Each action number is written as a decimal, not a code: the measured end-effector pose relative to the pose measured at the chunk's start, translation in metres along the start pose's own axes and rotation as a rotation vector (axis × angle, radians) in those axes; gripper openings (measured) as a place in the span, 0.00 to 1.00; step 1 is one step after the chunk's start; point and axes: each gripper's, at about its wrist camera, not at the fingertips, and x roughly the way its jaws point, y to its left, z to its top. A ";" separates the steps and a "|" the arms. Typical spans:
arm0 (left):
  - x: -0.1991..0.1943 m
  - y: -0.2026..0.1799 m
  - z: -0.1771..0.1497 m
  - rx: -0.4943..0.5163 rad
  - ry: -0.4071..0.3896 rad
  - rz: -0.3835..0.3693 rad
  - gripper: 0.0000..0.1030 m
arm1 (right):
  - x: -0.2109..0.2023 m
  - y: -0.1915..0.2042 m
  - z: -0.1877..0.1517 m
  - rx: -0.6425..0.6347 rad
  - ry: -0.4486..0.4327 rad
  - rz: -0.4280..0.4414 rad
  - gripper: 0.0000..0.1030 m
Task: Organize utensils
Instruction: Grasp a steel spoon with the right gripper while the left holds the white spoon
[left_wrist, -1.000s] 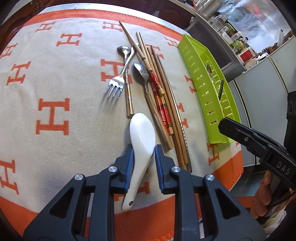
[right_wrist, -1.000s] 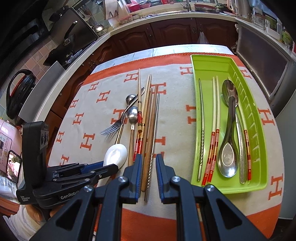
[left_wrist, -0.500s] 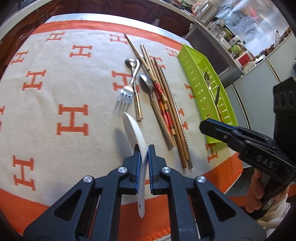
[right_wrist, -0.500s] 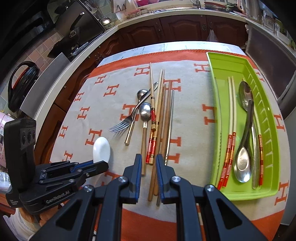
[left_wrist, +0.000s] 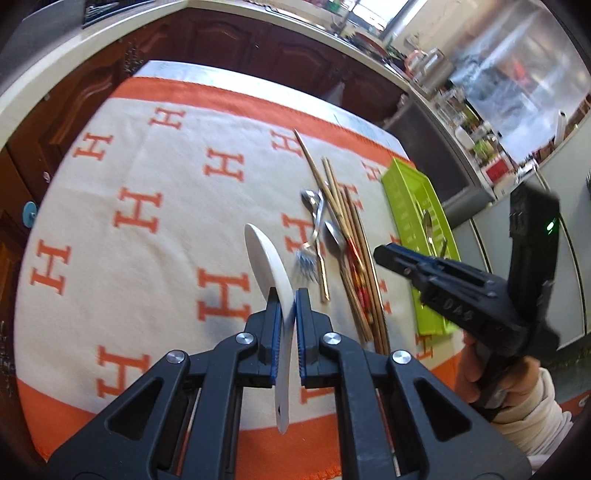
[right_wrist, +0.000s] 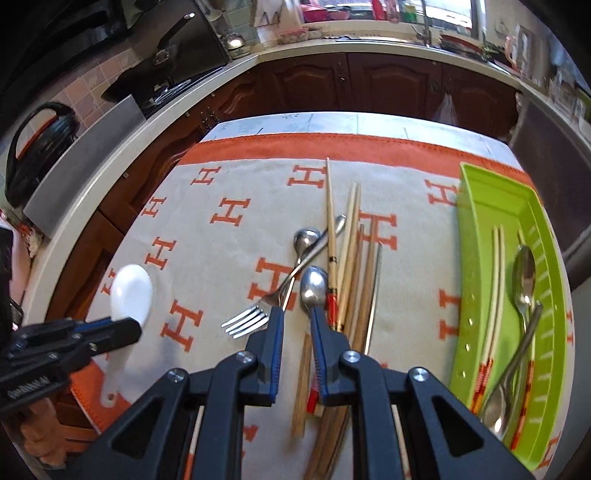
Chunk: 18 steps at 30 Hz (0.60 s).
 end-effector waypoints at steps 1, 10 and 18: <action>-0.001 0.003 0.002 -0.007 -0.003 -0.003 0.05 | 0.004 0.002 0.001 -0.015 0.000 -0.007 0.14; 0.013 0.022 0.007 -0.060 0.021 -0.019 0.05 | 0.038 0.017 0.006 -0.130 0.037 -0.138 0.15; 0.023 0.032 0.006 -0.089 0.038 -0.036 0.05 | 0.053 0.024 0.005 -0.201 0.043 -0.247 0.17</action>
